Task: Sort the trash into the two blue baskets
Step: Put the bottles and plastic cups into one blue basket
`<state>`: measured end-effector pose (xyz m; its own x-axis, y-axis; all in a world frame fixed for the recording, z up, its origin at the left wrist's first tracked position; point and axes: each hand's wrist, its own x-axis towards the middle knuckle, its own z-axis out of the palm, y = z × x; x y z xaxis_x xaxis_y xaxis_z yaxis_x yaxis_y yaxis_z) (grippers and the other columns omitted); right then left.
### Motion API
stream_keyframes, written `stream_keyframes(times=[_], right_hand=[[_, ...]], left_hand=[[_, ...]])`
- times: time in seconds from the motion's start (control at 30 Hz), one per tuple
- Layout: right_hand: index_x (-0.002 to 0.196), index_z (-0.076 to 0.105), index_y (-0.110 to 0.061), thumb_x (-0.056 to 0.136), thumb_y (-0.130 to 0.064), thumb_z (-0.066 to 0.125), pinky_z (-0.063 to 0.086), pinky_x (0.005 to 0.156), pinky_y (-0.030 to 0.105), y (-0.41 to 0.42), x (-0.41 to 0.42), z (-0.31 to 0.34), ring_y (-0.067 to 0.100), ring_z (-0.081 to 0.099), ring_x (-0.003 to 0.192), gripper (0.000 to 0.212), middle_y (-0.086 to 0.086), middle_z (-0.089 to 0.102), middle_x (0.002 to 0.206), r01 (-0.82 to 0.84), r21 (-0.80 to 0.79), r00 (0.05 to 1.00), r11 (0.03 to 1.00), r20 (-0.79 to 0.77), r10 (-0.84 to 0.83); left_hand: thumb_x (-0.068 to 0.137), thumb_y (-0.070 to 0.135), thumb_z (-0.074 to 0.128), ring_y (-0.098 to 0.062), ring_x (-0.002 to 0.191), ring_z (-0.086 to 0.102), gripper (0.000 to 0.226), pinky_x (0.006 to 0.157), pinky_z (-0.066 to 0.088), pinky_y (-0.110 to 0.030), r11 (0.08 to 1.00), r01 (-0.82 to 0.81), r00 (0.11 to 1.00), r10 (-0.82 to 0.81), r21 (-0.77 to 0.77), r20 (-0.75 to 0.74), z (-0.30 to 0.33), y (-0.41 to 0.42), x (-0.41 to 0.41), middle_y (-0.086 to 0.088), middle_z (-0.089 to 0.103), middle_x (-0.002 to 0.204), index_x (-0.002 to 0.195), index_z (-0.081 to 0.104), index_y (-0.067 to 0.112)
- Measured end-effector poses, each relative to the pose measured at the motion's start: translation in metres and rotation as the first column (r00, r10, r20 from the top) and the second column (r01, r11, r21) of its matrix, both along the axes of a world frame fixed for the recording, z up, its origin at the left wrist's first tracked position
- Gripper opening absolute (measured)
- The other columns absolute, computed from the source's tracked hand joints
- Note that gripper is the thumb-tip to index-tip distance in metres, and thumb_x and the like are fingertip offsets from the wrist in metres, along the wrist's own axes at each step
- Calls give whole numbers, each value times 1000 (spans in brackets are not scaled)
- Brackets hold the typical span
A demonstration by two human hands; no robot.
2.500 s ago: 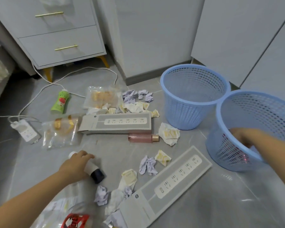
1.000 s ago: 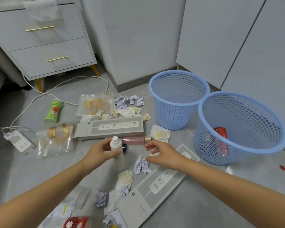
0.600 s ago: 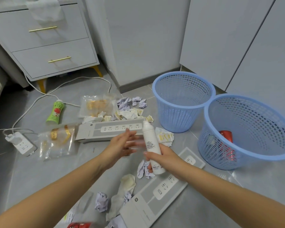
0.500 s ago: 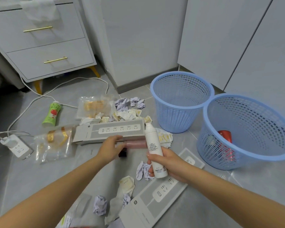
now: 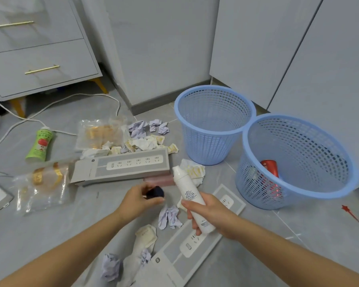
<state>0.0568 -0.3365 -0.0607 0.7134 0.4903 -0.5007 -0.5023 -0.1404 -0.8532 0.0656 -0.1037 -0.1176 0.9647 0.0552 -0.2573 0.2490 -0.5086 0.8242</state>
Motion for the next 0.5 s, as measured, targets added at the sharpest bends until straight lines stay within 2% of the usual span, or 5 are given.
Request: stream_keyframes(times=[0.1,0.2,0.27,0.4,0.5], right_hand=[[98,56,-15,86,-36,63,46,43,26,-4,-4,2,18,49,46,25,5,55,66,-59,-42,996,997,65,62],[99,56,-16,88,-35,62,46,43,26,-5,-9,4,19,49,46,23,6,55,67,-76,-45,991,996,102,81],[98,57,-17,88,-34,62,46,44,27,0,-14,7,19,50,46,21,6,55,67,-90,-52,989,995,115,96],[98,57,-15,87,-34,62,45,43,26,12,-22,16,18,49,45,23,5,55,67,-131,-76,982,988,125,140],[99,56,-12,86,-36,63,46,43,27,18,-23,24,19,49,44,28,7,55,69,-138,-85,979,987,141,149]], left_hand=[[92,16,58,-19,88,67,13,73,56,-19,857,-135,991,119,-497,-64,41,-12,-8,0,75,88,100,68,12],[97,39,41,-21,88,72,42,80,58,-29,359,-419,906,225,-834,-358,64,-15,-7,-17,72,101,109,60,3],[94,47,39,-23,85,73,52,77,60,-35,210,-497,863,223,-842,-454,73,-12,-8,-20,73,96,112,56,1],[93,55,33,-17,93,68,58,96,48,-36,370,-455,890,154,-810,-430,86,-20,-17,-7,76,87,107,62,7],[96,48,33,-7,77,71,51,81,51,-29,497,-388,919,144,-776,-367,95,-35,-27,-1,74,77,105,64,8]])
